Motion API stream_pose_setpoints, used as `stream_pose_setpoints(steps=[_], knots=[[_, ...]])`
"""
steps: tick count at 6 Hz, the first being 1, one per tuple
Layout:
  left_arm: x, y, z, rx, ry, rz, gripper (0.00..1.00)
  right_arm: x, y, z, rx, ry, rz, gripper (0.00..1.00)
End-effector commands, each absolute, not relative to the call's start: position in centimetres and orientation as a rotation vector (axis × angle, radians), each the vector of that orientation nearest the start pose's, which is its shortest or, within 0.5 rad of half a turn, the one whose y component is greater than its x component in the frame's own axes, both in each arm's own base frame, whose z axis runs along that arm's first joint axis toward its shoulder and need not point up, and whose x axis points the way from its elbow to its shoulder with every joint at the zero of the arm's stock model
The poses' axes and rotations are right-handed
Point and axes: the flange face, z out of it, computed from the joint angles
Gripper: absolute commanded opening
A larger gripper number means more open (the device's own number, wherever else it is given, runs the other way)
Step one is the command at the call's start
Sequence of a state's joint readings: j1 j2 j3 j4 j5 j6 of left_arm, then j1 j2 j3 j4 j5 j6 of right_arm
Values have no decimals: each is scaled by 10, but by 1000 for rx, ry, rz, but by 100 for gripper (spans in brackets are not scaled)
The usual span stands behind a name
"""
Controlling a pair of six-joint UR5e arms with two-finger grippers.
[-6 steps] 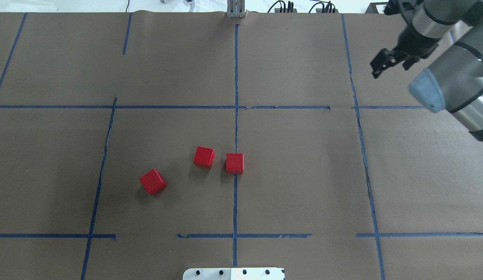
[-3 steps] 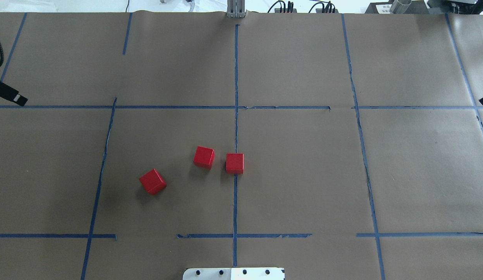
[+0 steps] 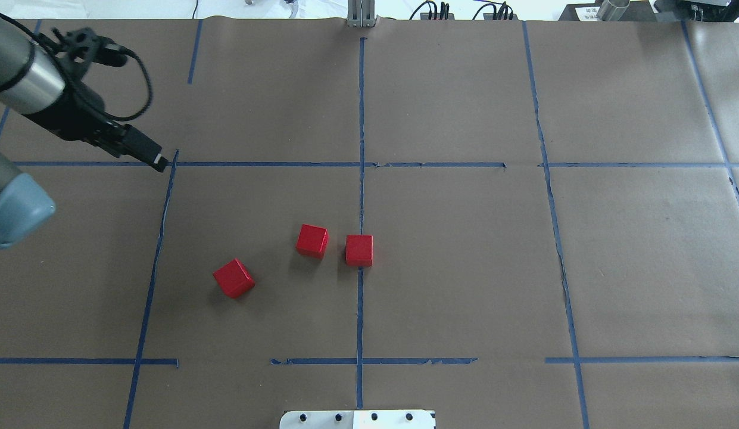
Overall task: Form red blocks into L shape at center
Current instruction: 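Raise the right arm away while the left arm reaches toward the cubes, then grasp the red cube farther from the robot with the left gripper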
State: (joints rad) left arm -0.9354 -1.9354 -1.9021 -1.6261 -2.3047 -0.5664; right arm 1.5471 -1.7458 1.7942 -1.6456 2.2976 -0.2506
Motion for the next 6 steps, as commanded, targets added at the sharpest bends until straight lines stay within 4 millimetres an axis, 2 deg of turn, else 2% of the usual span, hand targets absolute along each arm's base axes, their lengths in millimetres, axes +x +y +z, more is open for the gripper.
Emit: stream_pose_setpoints(steps=[1,3,4,5,6], knots=[[405,-459,240,194,943,267,100,60,-415,642,52,-728,-239,100],[500,-429,224,164,879,119,100,59,-417,640,50,-727,-226,100],[528,-433,217,131,871,91,100,59,-417,639,51,-727,-225,100],[543,-437,217,117,858,88,100,59,-418,638,52,-727,-226,100],[545,-437,218,116,856,89,100,59,-419,638,54,-727,-226,100]])
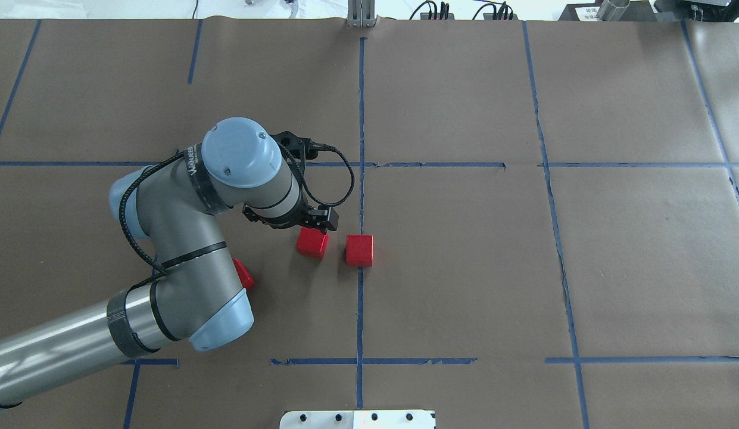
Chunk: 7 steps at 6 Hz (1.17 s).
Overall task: Form red blocks into L shape at center
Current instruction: 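Grasp the red cube farther from the robot with the left gripper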
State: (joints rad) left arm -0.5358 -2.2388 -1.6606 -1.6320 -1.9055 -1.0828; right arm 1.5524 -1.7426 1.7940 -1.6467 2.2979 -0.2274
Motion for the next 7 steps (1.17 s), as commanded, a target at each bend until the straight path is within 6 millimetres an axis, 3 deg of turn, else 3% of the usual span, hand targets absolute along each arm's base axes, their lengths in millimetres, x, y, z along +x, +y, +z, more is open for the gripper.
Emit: stream_pose_setpoints(steps=[1,4,5,7], knots=[[554,-431,224,103,846,100,100,59,-419,638,54,-727,-226,100],[589,-434,249,97,853,117,100,59,-419,638,51,-727,-225,100],[591,-433,250,95,852,120,95,59,-419,638,51,-727,-225,100],[591,-433,247,91,852,121,33,59,-419,638,51,-727,-225,100]])
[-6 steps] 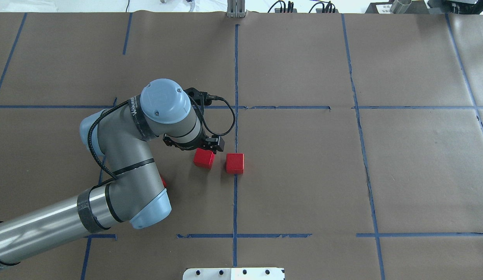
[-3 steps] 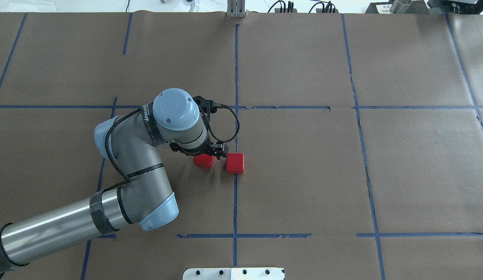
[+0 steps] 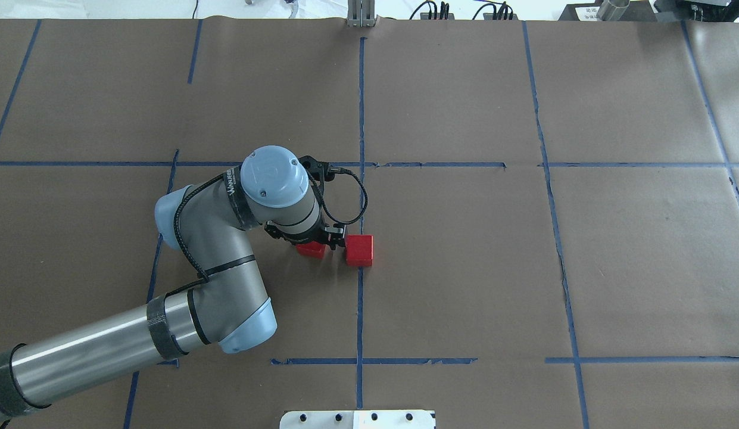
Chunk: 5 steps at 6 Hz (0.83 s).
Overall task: Form red blocks into L shape at center
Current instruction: 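Grasp the red cube farther from the robot with the left gripper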
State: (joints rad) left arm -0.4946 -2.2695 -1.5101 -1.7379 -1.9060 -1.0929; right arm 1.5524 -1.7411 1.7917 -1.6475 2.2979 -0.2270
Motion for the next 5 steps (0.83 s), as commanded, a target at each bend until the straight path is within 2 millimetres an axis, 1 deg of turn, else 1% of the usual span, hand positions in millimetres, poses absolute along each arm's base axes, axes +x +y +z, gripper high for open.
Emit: stream_pose_setpoints(steps=[1,2,3,4,5], knots=[[590,-434,244,91,851,116,8,59,-419,638,51,-727,-225,100],[577,-454,235,99,847,86,7,59,-419,638,47,-727,-213,100],[568,-472,215,74,829,3,6,59,-419,638,46,-729,-212,100],[582,-480,195,63,832,-30,6,59,-419,638,46,-729,-212,100],[607,-495,178,48,814,-49,6,59,-419,638,46,-729,-212,100]])
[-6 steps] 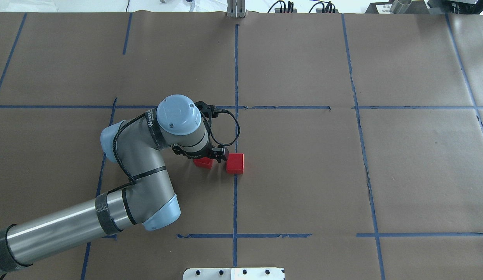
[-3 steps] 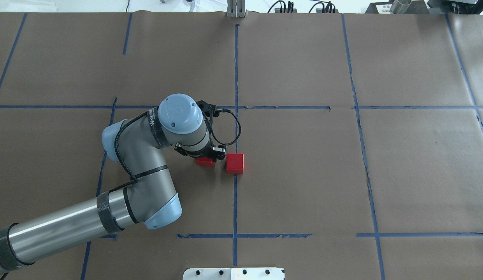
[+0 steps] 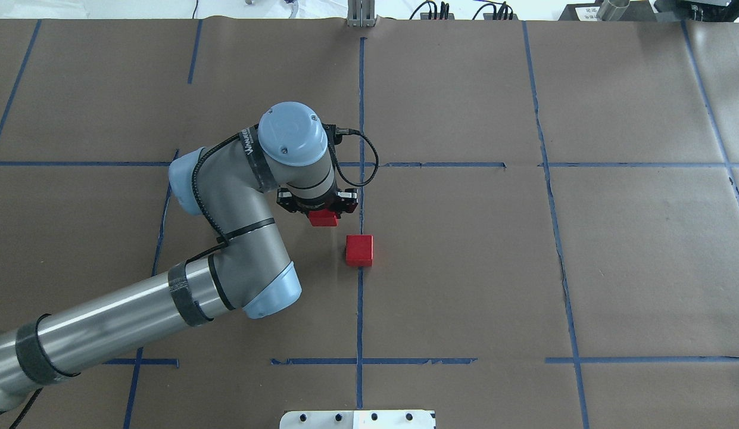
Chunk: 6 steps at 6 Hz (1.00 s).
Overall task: Form red blocks into L shape at center
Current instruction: 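Carry the cube with the left gripper and set it behind the placed cube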
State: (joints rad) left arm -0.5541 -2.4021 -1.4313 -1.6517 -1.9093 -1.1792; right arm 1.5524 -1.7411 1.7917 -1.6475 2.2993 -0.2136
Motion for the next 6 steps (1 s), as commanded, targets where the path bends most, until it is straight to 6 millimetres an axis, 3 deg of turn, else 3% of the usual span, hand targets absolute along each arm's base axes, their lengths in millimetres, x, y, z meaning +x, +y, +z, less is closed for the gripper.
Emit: stream_pose_setpoints(steps=[1,4,6], knots=[[623,-497,170,42,809,-43,6,59,-419,638,46,-729,-212,100],[644,-471,170,25,807,-4,7,59,-418,640,43,-729,-211,100],[649,-464,173,18,804,6,7,59,-418,640,43,-729,-211,100]])
